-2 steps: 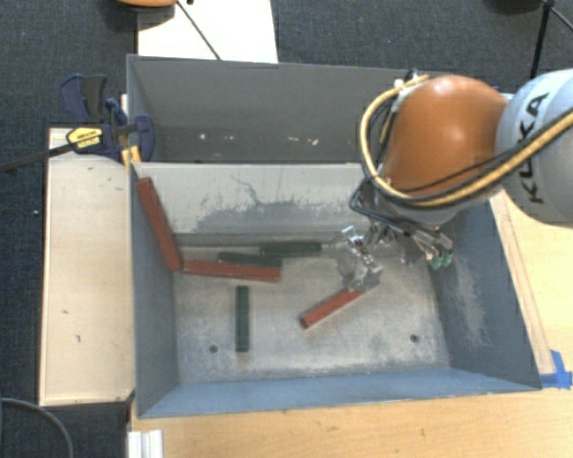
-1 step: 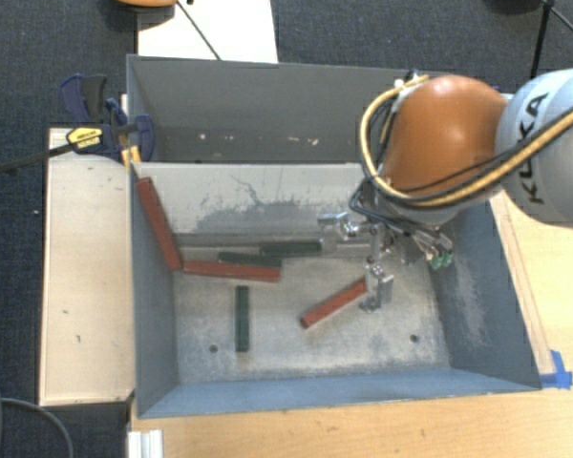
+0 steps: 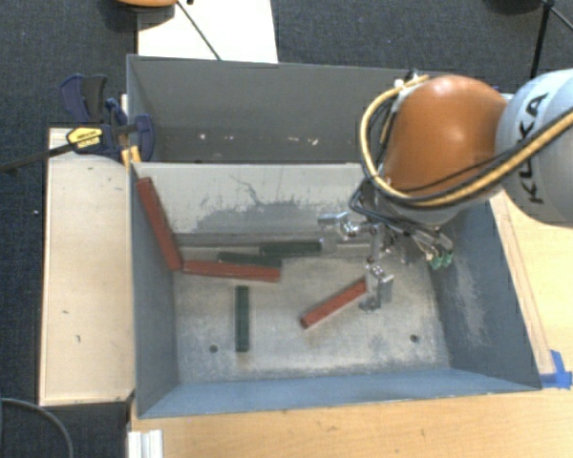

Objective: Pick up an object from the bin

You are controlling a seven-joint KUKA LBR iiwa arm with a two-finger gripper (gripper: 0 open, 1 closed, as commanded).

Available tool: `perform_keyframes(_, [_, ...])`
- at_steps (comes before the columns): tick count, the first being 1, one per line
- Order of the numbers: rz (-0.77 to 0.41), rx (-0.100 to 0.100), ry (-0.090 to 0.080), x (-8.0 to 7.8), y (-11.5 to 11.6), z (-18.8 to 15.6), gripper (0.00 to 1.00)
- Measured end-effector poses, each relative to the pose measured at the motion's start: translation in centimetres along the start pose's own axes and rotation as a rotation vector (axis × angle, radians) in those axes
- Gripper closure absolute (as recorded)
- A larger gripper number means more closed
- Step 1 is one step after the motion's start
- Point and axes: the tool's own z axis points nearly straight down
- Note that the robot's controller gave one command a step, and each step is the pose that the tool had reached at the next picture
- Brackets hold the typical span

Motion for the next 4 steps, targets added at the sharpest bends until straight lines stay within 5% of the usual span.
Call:
perform_keyframes(1, [-0.278, -0.002, 0.004, 1.49, -5.33, 12.89, 1.0])
perform_keyframes(2, [-0.277, -0.001, 0.001, 1.35, -5.29, 12.72, 0.0])
perform_keyframes(3, [-0.275, -0.001, 0.001, 1.36, -5.28, 12.73, 1.0])
perform_keyframes(4, [-0.275, -0.001, 0.001, 1.36, -5.28, 12.74, 1.0])
